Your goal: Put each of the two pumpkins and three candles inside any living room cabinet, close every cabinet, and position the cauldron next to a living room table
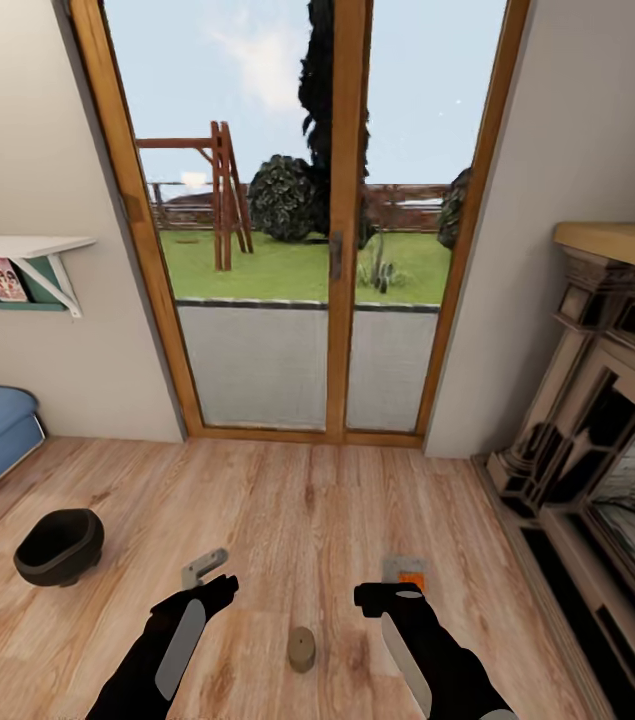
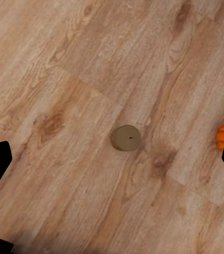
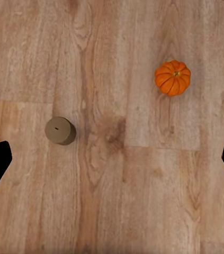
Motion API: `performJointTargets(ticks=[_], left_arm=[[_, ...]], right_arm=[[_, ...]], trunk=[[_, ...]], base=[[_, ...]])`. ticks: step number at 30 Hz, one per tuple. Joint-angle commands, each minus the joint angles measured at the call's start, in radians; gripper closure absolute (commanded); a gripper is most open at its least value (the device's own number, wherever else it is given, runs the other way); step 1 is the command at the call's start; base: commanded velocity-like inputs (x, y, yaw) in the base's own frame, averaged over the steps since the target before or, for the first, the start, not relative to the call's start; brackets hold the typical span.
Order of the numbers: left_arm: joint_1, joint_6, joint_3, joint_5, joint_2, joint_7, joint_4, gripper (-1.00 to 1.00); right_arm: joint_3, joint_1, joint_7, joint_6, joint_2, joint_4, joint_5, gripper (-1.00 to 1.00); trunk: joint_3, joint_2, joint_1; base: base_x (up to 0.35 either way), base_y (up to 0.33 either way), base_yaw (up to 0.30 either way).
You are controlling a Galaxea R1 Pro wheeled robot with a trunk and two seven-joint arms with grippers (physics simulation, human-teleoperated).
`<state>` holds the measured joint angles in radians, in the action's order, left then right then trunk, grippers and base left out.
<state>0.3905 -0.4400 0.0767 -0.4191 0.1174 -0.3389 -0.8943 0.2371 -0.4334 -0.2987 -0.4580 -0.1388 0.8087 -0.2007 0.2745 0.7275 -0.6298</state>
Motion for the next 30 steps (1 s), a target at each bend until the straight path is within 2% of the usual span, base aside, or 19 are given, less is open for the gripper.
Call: performJointTargets(ticks=[1,7,26,28,30], left_arm=[[0.001,-0.003,0.002,-0.010,0.001,-0.006,-0.001,-1.00],[0.001,-0.002,0.002,-0.010,0.001,-0.006,0.000,-1.00],[0.001,-0.002,0.002,-0.012,0.001,-0.007,0.001,-1.00],[0.001,-0.002,0.002,-0.012,0.001,-0.006,0.002,-1.00],[0.001,-0.002,0.000,-0.012,0.002,-0.007,0.017,-1.00]], right_arm=[[0.004,-0.001,-0.010,-0.003,0.001,0.002,-0.011,-1.00],[0.004,-0.001,-0.010,-0.004,0.001,0.001,-0.011,-1.00],[0.011,-0.001,-0.011,-0.001,-0.003,-0.038,-0.011,-1.00],[0.011,-0.001,-0.011,0.006,-0.003,-0.043,-0.010,-1.00],[0.012,-0.001,-0.011,0.062,-0.004,-0.068,-0.010,-1.00]], trunk=[[0.005,0.009,-0.004],[0.024,0.051,-0.027],[0.083,0.184,-0.100],[0.089,0.198,-0.108],[0.096,0.212,-0.115]], base=[[0.000,0.000,0.137],[0.000,0.000,0.107],[0.000,0.000,0.003],[0.000,0.000,0.000],[0.000,0.000,0.000]])
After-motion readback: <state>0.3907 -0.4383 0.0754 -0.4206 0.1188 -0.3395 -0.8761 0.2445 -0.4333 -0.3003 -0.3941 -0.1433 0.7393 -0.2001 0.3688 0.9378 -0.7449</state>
